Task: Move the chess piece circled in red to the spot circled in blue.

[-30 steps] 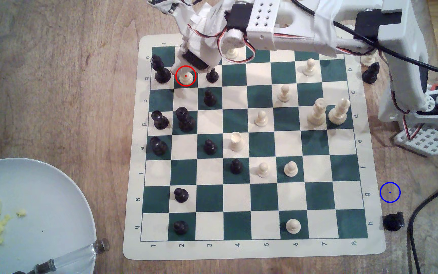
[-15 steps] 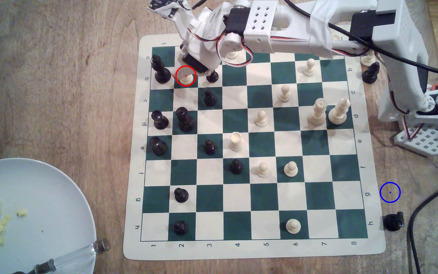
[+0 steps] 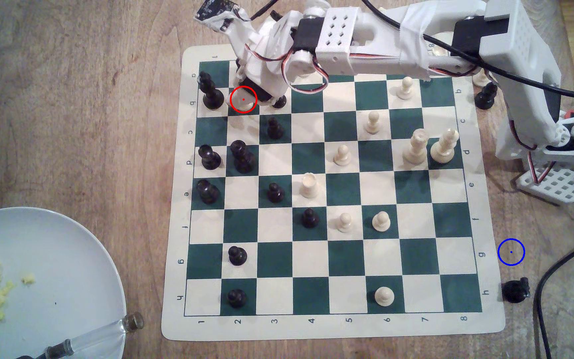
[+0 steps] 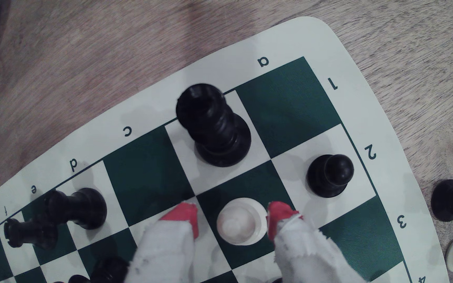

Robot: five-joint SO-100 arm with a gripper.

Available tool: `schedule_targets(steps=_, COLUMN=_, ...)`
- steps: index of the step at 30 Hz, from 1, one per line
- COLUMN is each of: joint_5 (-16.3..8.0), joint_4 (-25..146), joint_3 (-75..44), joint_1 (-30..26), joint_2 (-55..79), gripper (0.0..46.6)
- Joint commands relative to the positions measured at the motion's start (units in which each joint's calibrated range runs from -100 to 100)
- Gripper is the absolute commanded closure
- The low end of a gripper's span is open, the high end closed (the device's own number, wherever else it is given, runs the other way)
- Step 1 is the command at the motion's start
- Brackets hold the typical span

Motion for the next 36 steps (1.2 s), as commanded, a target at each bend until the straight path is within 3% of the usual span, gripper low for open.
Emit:
schedule_targets(steps=1, joint_5=-0.29, joint_4=-0.8, joint_3=-4.34, joint_1=-0.46, joint_2=-2.08, gripper=33.7)
schedule_targets(steps=14, joint_5=-0.49, joint_4=-1.21, joint_3=-4.25, joint_1=-0.85, joint_2=-2.08, gripper=38.2)
schedule_targets(steps=24, joint_5=-0.49, joint_4=-1.21, joint_3=-3.79, joint_1=-0.93, joint_2=-2.67, gripper=46.4)
schedule_targets(steps=36, joint_5=-1.76, joint_4=-0.55, joint_3=-0.89, joint_1=0.08, joint_2=-17.61, gripper=46.4)
